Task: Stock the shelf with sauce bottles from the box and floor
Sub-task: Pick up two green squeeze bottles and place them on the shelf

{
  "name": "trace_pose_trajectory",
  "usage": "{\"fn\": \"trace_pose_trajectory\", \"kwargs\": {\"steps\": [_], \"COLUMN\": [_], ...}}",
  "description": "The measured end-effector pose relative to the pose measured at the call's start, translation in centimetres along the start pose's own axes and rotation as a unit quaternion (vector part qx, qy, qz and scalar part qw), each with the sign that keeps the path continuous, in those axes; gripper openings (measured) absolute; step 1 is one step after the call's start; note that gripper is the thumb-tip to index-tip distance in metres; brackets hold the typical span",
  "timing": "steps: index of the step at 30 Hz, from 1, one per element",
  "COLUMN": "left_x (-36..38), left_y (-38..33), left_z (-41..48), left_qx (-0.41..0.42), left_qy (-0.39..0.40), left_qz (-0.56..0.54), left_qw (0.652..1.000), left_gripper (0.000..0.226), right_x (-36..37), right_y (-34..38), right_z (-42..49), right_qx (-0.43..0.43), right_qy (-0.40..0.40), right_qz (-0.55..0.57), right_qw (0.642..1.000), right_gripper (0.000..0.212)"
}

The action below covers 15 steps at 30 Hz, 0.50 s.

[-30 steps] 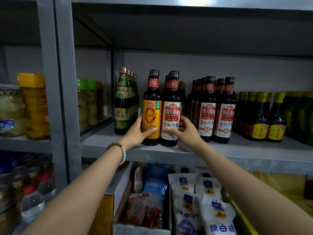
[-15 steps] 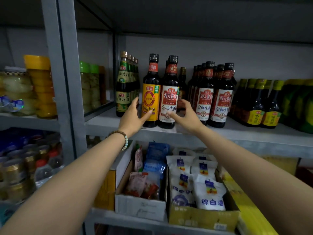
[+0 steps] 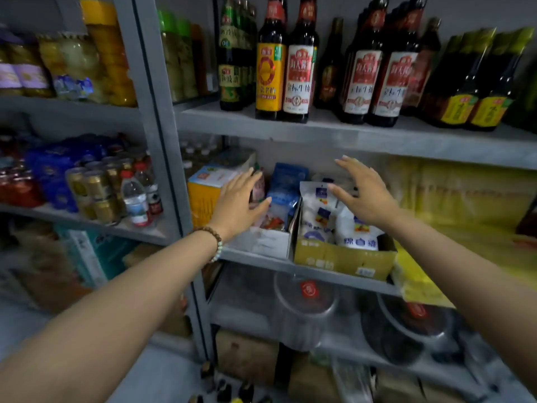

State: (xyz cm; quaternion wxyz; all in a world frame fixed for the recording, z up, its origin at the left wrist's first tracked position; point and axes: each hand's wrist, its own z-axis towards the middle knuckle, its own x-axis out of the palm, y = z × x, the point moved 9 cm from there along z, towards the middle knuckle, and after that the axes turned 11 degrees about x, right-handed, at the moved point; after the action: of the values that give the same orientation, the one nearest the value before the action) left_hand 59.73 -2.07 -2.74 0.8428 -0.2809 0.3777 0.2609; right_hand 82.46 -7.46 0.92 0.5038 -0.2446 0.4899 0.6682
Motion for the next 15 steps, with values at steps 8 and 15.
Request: {"fn": "trace_pose_trajectory", "kwargs": {"steps": [8, 15], "left_x": [9.9, 19.2], "left_y": [0.3, 3.0], "left_z": [-11.3, -18.1], "left_qx": [-0.019, -0.017], "left_qy": [0.156, 0.286], "left_qz": [-0.008, -0.032], "left_qw": [0.988, 0.957], "left_gripper": [0.071, 0.072], "right_x": [10.4, 19.8], "right_y": [-7.9, -11.5], "right_z": [-12.7, -21.6], "right_qx": [0.119, 0.226], "right_qy": [0.14, 0.213], "right_qz": [-0.015, -0.018], "right_qw": [0.983, 0.95], "right_gripper": [0.074, 0.076]}}
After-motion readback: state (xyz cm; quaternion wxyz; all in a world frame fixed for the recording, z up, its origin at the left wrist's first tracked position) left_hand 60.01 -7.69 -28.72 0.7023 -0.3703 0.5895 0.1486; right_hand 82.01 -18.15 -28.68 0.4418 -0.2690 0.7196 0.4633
